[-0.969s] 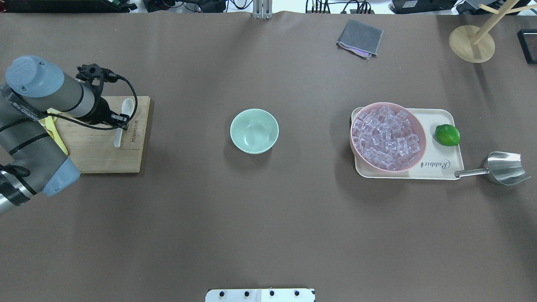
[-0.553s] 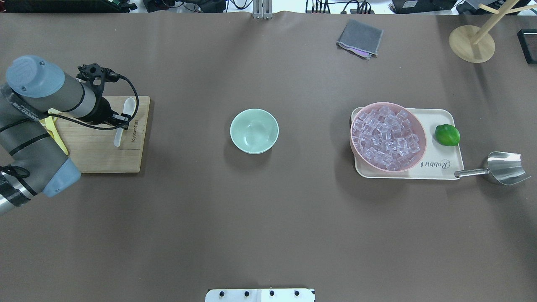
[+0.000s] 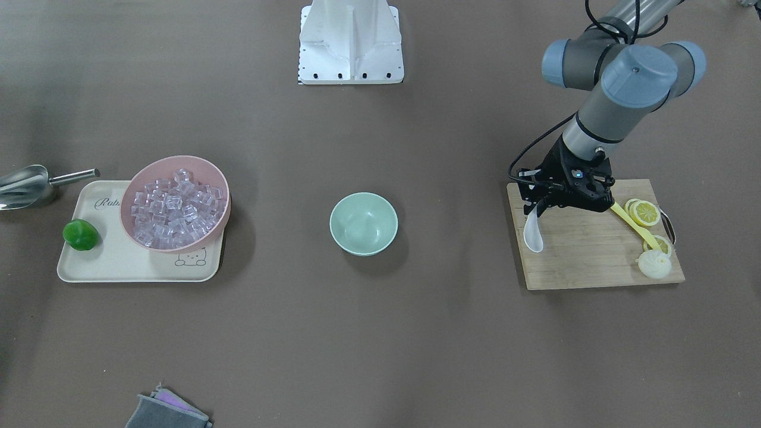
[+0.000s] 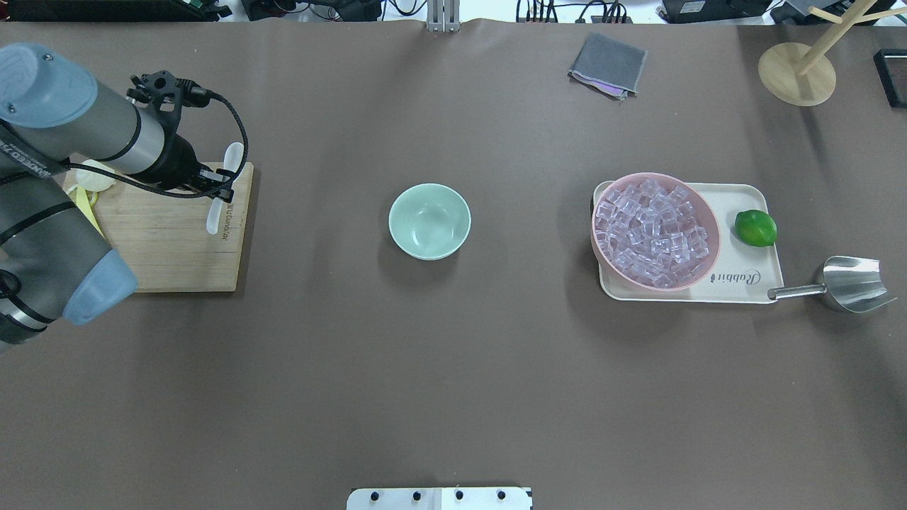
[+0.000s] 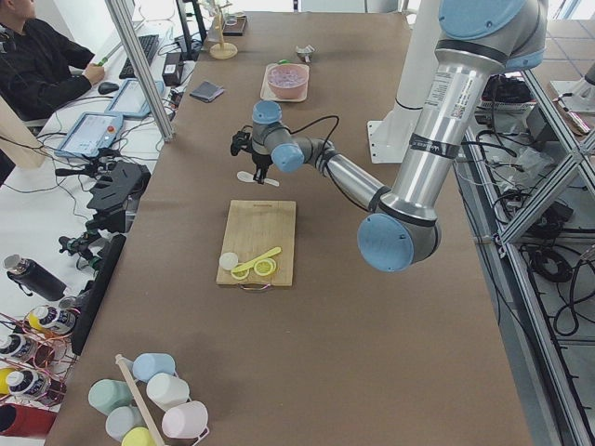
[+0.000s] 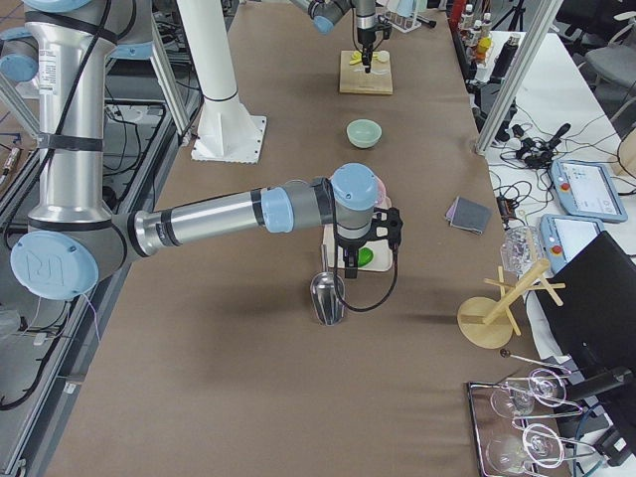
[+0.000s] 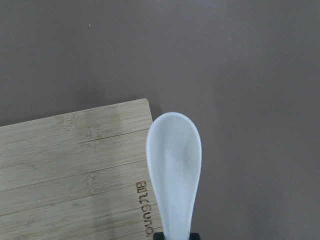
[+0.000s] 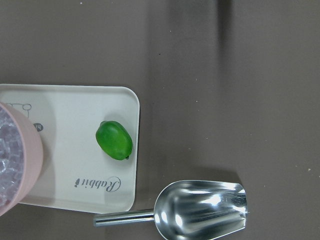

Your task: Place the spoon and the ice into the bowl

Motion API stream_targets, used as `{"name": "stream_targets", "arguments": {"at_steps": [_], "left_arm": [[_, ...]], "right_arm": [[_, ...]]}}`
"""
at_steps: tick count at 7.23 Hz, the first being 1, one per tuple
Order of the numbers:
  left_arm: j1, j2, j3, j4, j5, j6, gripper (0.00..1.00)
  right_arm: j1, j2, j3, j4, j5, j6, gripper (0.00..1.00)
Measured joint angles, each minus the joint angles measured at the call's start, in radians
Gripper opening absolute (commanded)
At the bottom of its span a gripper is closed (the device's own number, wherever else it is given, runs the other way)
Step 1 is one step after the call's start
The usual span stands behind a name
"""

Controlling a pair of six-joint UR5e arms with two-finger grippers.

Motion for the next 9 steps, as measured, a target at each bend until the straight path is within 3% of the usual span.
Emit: {"name": "stream_targets", "arguments": {"at_steps": [5,7,9], "left_arm": [[0.035,-0.143,0.026,0.071,-0.002,0.02,0.0],[0.051,-0.212,0.031,0.167,0.007,0.019,0.0],[0.074,-0.235,0.035,0.19,0.051,0.017,0.0]], "right_arm": [[-0.076,0.049,0.091,0.003,-0.001,0.159,0.99],[-0.206,0.161,0.111,0.003,-0.08,0.363,0.98],[-0.374,0.27,0.11,0.005,-0.227,0.557,0.98]]}}
